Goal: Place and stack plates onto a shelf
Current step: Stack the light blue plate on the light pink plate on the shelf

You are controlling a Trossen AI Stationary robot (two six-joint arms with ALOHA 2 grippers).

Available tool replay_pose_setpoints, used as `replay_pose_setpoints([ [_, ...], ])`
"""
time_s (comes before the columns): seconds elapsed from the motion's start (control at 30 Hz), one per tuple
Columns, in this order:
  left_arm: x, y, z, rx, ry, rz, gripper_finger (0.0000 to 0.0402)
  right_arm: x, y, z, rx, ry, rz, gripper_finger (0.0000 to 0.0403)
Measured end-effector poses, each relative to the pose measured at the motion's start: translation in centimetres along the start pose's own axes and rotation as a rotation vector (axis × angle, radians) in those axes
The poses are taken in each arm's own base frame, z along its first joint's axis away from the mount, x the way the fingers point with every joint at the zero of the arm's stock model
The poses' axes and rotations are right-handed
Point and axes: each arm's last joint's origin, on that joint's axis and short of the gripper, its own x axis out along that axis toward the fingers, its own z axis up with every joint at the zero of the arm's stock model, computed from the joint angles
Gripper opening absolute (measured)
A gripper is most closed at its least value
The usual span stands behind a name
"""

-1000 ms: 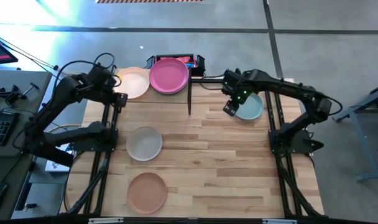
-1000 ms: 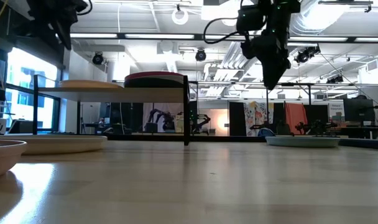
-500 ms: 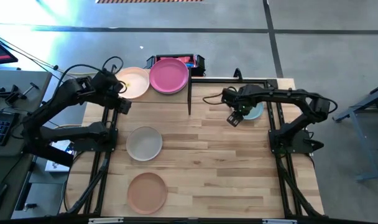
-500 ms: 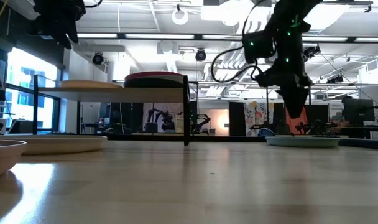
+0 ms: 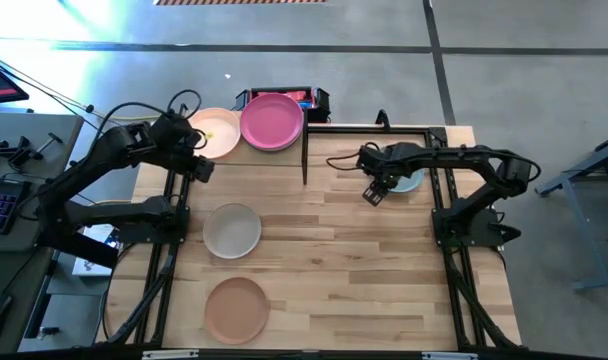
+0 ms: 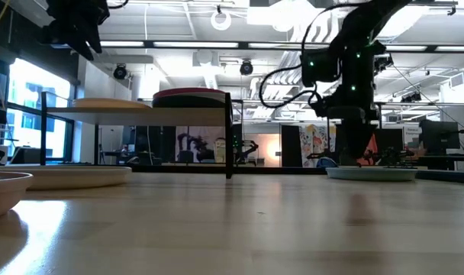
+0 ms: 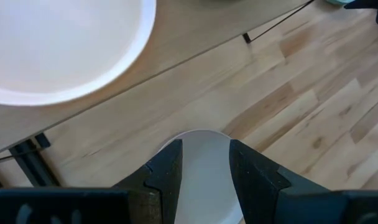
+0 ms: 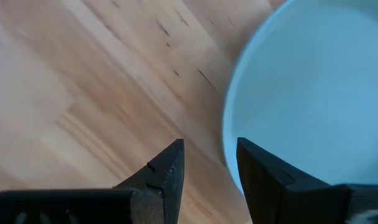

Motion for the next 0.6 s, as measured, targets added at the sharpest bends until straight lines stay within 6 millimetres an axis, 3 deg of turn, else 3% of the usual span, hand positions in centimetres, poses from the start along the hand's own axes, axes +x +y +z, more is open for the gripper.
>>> replay_pose_setpoints([
  [0.6, 1.0, -0.3, 0.6, -0.001, 0.040, 0.024, 0.0122, 3.4, -1.1, -2.0, 0.065, 0.030, 0.011, 0.0121],
])
